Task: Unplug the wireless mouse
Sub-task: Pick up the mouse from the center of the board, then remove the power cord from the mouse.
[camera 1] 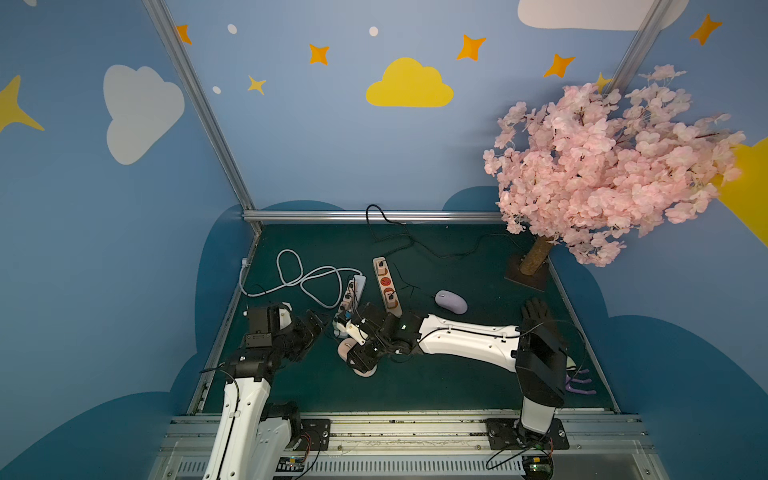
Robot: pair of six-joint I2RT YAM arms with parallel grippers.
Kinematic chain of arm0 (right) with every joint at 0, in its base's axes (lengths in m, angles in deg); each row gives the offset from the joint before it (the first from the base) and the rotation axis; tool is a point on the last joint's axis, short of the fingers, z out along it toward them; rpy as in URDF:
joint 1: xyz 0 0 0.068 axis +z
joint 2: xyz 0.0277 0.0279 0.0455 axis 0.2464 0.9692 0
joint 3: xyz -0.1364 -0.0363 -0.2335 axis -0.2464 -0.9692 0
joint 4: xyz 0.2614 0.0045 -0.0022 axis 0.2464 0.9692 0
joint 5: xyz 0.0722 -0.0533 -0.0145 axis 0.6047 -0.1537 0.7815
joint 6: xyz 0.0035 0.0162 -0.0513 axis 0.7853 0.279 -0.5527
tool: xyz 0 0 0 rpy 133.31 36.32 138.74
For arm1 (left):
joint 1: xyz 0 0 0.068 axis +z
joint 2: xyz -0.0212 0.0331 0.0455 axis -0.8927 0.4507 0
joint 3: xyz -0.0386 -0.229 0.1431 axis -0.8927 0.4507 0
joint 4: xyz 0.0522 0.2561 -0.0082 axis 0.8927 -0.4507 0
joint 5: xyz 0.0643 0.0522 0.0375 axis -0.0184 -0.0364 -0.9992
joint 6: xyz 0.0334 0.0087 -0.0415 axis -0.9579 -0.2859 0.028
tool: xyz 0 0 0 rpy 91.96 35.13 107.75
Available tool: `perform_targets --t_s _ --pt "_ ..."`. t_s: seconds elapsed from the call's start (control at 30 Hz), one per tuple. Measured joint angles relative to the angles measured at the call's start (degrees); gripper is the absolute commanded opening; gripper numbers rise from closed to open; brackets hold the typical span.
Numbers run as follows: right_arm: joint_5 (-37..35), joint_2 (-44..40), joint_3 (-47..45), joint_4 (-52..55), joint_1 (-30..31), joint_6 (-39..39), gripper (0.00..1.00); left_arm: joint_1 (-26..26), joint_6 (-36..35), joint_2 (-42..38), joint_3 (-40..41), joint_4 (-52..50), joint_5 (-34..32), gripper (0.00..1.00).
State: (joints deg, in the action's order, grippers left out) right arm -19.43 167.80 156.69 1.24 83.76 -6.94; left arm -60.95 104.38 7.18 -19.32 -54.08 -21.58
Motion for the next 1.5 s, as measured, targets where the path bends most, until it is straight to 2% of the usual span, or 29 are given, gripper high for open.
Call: perform_targets --t_s 0.13,0.37,0.63,1.07,1.5 --pt "0.2 -1.8 -3.5 -3.3 -1.5 2.3 0.11 -4.6 2.1 -2.6 0.0 -2.8 -1.1 0.86" --pt "3.3 -4.1 -9.0 -9.5 -4.0 5.4 0.08 -8.9 8.7 -6.9 2.7 -1.3 -1.0 0.67" --pt "7.8 -5.6 -10.8 -13.9 -3.7 5.5 0.02 -15.3 14.7 -3.0 5.2 5.3 -2.6 0.55" --pt "9.7 -9.6 -13.9 -15.4 -2.3 4.4 0.00 -16.2 17.4 -0.3 5.2 10.9 -5.9 0.41" --pt "8.8 -10.1 -14.0 -14.2 -0.8 3.5 0.00 -16.2 17.0 1.1 5.2 12.2 -6.9 0.14"
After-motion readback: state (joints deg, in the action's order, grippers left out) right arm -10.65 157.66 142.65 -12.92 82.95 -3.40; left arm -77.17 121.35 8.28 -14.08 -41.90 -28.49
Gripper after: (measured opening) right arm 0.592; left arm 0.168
